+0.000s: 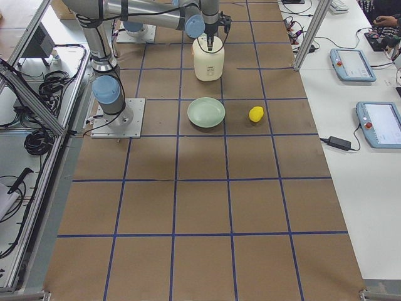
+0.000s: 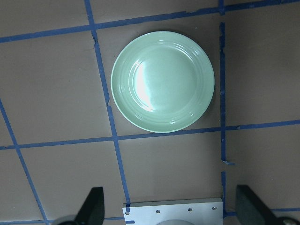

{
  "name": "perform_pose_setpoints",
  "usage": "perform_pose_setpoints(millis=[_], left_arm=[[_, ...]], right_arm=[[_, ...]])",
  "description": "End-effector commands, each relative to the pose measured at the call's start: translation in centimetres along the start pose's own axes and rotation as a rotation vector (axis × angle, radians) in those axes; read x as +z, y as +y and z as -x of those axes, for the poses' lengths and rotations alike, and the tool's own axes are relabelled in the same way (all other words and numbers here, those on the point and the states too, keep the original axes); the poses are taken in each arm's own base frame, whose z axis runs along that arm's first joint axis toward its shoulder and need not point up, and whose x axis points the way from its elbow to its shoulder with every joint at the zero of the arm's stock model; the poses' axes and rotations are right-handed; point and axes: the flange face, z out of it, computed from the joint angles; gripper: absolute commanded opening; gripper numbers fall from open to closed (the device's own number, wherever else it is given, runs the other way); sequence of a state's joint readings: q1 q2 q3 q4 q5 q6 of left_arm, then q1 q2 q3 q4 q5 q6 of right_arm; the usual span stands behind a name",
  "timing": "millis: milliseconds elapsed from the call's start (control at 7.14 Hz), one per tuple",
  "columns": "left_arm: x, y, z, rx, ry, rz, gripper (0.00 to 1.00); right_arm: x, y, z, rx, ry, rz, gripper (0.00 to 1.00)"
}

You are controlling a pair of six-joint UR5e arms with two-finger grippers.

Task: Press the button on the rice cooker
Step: 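Press down on the green lid button with the closed right gripper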

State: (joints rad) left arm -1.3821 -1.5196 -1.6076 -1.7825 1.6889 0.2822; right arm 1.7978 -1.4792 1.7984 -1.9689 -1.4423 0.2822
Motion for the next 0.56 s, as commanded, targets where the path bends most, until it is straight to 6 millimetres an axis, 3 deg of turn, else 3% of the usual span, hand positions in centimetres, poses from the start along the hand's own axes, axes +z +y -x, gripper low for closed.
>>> perform_pose_setpoints(millis=[0,420], left_arm=[[0.02,-0.02,0.0,0.0,0.0,0.001,1.0],[0.02,-0.02,0.0,0.0,0.0,0.001,1.0]], right_arm=[[0.37,0.04,-0.06,0.001,0.002,0.008,0.06],[1.12,-0.26,-0.07,0.0,0.006,0.021,0.06]])
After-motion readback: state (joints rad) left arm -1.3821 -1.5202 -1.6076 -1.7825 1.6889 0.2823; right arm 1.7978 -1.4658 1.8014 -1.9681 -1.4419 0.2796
